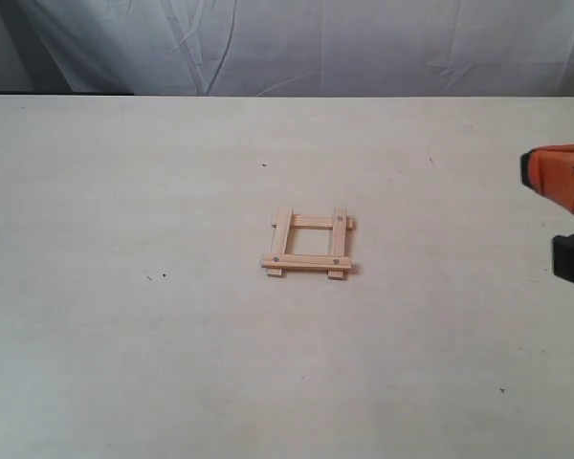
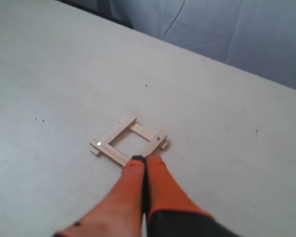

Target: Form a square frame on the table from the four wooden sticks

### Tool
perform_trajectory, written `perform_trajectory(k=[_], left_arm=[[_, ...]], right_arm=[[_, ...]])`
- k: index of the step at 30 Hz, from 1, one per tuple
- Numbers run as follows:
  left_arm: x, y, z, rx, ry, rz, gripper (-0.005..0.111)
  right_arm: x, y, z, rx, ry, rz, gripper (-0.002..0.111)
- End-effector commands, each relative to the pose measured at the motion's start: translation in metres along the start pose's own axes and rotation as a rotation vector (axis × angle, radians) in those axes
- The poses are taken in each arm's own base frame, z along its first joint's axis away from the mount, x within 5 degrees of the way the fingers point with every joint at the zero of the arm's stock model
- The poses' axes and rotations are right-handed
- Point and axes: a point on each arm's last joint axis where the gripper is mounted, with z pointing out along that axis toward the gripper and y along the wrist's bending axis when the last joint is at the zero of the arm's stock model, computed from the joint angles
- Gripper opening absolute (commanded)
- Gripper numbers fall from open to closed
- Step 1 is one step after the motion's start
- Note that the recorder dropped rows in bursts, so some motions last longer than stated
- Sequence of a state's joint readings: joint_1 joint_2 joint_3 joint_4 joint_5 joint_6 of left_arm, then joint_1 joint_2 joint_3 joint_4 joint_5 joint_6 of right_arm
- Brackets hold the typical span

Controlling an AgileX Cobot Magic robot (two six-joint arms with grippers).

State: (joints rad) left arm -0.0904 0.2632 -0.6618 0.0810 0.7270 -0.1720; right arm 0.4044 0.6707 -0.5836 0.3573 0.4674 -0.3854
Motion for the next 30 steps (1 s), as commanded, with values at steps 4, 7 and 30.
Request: perform_trajectory(k=[4,7,30], left_arm=[[0.001,0.0,-0.001,-0.001,-0.004,0.003,0.0],[0.001,0.0,-0.001,-0.001,-0.004,0.003,0.0],[0.001,0.001,-0.001,-0.004,-0.005,0.006,0.0]], right_arm=[[-0.001,-0.011,-0.049,0.198,-0.182,0.031,0.0],[0.005,-0.009,-0.066,0.275,-0.25,0.032,0.0],[0.078,0.004,-0.077,0.415,-0.257,0.004,0.0]])
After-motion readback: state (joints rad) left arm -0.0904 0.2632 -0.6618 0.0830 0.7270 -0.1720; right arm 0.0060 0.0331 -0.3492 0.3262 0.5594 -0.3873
